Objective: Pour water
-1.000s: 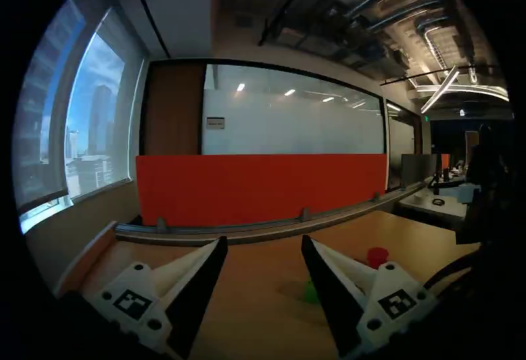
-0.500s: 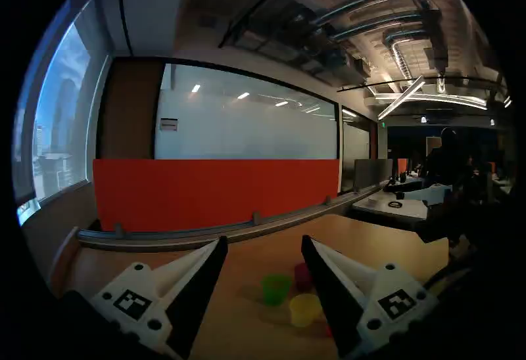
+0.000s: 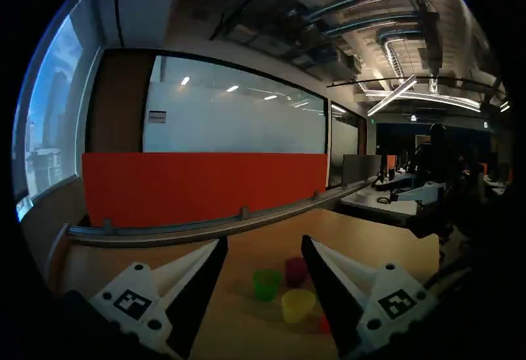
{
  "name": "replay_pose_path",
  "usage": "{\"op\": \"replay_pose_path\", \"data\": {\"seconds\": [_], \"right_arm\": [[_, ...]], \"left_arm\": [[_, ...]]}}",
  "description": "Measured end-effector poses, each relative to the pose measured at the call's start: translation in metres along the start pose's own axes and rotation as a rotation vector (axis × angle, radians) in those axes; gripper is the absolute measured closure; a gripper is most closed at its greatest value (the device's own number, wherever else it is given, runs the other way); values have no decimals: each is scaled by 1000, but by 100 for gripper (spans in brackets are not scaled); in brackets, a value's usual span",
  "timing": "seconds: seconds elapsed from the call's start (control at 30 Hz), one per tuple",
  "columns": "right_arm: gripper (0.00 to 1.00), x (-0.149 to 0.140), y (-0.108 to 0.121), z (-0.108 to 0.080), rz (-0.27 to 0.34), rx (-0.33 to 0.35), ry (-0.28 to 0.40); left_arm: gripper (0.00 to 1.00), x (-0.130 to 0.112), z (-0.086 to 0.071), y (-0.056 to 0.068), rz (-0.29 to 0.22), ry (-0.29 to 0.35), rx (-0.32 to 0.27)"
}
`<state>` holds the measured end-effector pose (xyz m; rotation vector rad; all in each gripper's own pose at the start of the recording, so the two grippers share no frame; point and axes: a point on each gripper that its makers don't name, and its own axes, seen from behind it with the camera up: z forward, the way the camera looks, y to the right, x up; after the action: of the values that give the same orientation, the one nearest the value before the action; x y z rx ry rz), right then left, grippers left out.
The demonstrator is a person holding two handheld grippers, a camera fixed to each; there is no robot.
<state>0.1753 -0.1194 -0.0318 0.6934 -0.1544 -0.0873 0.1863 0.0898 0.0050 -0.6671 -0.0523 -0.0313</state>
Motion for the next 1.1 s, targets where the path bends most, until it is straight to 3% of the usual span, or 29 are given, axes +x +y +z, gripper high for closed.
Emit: {"op": "replay_pose_path", "data": {"seconds": [0.3, 0.7, 1.1], "right_arm": [[0, -24, -5, 2, -47, 35, -101], [0, -44, -4, 7, -36, 60, -153], [0, -87, 1, 13, -41, 67, -238]], "left_arm": [[17, -11, 6, 1, 15, -44, -35], [17, -27, 15, 0, 33, -91, -53], [17, -55, 24, -10, 13, -139, -49]]}}
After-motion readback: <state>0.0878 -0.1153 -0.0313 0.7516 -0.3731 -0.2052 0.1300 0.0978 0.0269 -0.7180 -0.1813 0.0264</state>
